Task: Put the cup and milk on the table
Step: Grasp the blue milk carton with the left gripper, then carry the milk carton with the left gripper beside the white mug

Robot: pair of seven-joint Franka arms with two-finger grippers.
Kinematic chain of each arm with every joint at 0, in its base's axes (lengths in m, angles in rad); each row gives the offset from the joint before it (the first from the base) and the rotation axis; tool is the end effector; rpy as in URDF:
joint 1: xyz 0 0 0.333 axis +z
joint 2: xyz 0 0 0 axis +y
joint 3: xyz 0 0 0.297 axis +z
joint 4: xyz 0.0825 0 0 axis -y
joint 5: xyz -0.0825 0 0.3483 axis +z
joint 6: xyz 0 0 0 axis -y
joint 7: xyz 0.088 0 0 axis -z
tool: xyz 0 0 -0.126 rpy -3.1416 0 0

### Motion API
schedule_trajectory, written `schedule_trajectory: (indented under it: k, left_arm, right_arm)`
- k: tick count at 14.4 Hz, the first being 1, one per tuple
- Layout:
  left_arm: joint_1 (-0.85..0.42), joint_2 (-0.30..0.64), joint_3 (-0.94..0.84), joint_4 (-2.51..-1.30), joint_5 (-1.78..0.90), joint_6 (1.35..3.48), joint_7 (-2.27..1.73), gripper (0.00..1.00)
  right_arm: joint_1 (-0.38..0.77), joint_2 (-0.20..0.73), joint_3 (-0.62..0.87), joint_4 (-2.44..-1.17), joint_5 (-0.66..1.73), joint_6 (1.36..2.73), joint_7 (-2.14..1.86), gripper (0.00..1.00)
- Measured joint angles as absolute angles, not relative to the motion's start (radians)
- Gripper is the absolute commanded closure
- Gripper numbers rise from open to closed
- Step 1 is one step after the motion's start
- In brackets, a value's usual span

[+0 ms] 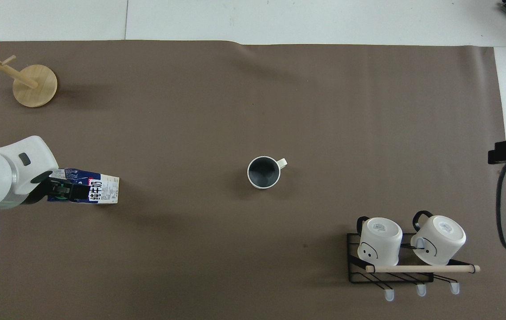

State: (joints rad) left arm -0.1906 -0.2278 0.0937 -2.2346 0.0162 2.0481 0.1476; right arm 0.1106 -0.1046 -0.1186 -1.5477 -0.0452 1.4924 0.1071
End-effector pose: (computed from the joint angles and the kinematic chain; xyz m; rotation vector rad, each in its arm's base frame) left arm 0.4552 -0.0418 0.4459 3.1101 -0.3965 0.0636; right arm 0.4802 -0.0133 0.6414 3.1049 -0.1856 0.0779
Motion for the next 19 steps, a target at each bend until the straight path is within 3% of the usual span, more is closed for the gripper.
schedule_trajectory:
  k: [4,6,11,19]
  left_arm:
    - [-0.189,-0.231,0.098,-2.249,0.017,2.069,0.160,0.02]
    - [-0.188,-0.231,0.101,-2.262,0.017,2.086,0.166,0.15]
    - [-0.188,-0.234,0.103,-2.267,0.018,2.088,0.176,0.31]
    - [-0.172,-0.236,0.105,-2.251,0.018,2.075,0.181,0.38]
  right_arm:
    - [0.111,-0.105,-0.119,-1.548,-0.045,1.492,0.107,0.00]
    - [0.111,-0.105,-0.119,-1.548,-0.045,1.492,0.107,0.00]
    - [0.111,-0.105,-0.119,-1.548,-0.045,1.492,0.107,0.00]
    - [0.111,-0.105,-0.119,-1.548,-0.045,1.492,0.107,0.00]
